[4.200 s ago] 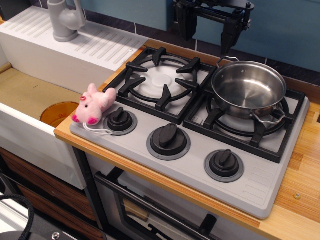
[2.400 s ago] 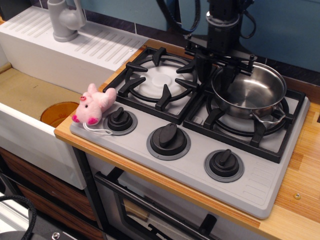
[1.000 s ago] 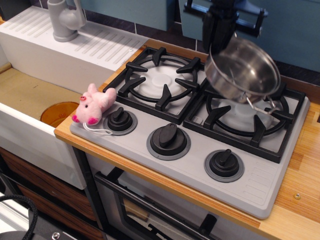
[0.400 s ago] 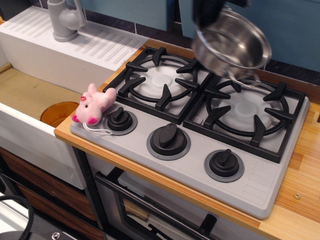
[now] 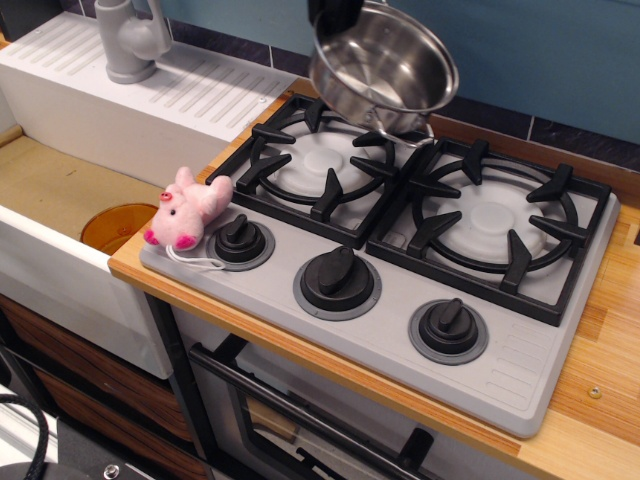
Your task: Put pan on stove and put stuffedpig in pan
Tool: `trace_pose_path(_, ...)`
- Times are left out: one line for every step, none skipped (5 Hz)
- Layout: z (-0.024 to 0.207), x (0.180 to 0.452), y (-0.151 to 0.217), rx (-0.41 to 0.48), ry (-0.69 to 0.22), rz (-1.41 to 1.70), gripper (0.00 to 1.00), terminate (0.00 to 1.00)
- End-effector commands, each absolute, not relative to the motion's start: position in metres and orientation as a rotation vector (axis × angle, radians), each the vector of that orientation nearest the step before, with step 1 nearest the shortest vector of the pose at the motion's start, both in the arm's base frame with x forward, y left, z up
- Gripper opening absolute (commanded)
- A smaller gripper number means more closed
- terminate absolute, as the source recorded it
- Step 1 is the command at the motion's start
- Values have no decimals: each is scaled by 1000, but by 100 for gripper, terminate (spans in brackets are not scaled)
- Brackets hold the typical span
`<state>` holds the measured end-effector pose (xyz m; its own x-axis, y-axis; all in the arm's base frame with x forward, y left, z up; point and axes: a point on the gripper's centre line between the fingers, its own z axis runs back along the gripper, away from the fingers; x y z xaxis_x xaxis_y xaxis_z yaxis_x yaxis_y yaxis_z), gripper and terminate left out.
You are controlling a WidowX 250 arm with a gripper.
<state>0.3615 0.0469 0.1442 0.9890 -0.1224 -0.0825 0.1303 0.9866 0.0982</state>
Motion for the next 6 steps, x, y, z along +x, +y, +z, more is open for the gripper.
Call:
trace_pose_path(153, 370, 85, 126, -19, -151, 0, 0)
trace_pose_path(142, 375, 99, 116, -37, -168, 0, 0)
trace_pose_path(133, 375, 105, 108, -45, -174, 0, 0)
trace_pose_path(124, 375, 108, 99, -55, -171, 0, 0)
trace_pose_path(114, 377, 102, 93, -73, -154, 100, 0)
trace_pose_path(118, 387, 97, 69, -48, -141, 100, 0)
